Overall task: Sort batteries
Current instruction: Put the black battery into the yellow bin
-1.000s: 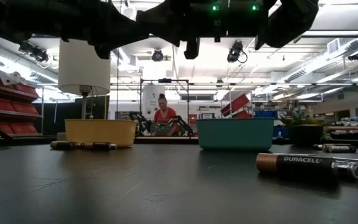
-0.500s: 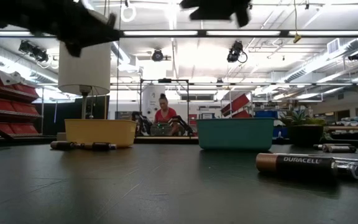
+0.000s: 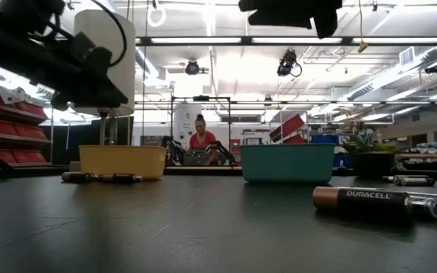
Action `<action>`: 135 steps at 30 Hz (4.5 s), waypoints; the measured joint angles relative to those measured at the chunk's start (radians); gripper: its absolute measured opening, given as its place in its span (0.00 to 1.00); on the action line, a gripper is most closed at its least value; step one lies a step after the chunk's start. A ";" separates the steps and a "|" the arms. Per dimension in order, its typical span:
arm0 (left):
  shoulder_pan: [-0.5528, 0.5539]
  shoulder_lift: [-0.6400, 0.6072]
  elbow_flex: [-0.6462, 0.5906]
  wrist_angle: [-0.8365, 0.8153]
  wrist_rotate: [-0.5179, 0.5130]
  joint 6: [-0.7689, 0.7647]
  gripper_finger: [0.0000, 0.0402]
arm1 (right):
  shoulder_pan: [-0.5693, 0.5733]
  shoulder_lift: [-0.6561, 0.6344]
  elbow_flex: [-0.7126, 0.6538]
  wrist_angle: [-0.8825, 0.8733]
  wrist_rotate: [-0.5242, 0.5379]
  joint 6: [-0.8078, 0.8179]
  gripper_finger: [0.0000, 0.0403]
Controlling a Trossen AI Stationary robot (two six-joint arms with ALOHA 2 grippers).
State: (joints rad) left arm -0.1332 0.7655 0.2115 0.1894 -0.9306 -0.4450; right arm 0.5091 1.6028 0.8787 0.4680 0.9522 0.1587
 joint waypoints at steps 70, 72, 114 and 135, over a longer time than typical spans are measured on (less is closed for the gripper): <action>0.131 0.321 0.316 -1.152 0.283 -1.133 0.40 | 0.046 -0.144 0.000 -0.468 -0.251 -0.220 0.32; 0.165 0.351 0.317 -1.150 0.296 -1.134 0.40 | 0.052 -0.149 0.000 -0.458 -0.273 -0.238 0.31; 0.578 0.539 0.209 -0.610 0.325 -0.892 0.41 | 0.065 -0.159 0.000 -0.444 -0.396 -0.206 0.31; 0.550 0.569 0.233 -0.657 0.329 -0.793 0.41 | 0.067 -0.159 0.000 -0.387 -0.396 -0.180 0.31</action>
State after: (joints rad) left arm 0.4166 1.3346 0.4443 -0.4679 -0.6019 -1.2377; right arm 0.5757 1.4437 0.8787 0.0807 0.5560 -0.0216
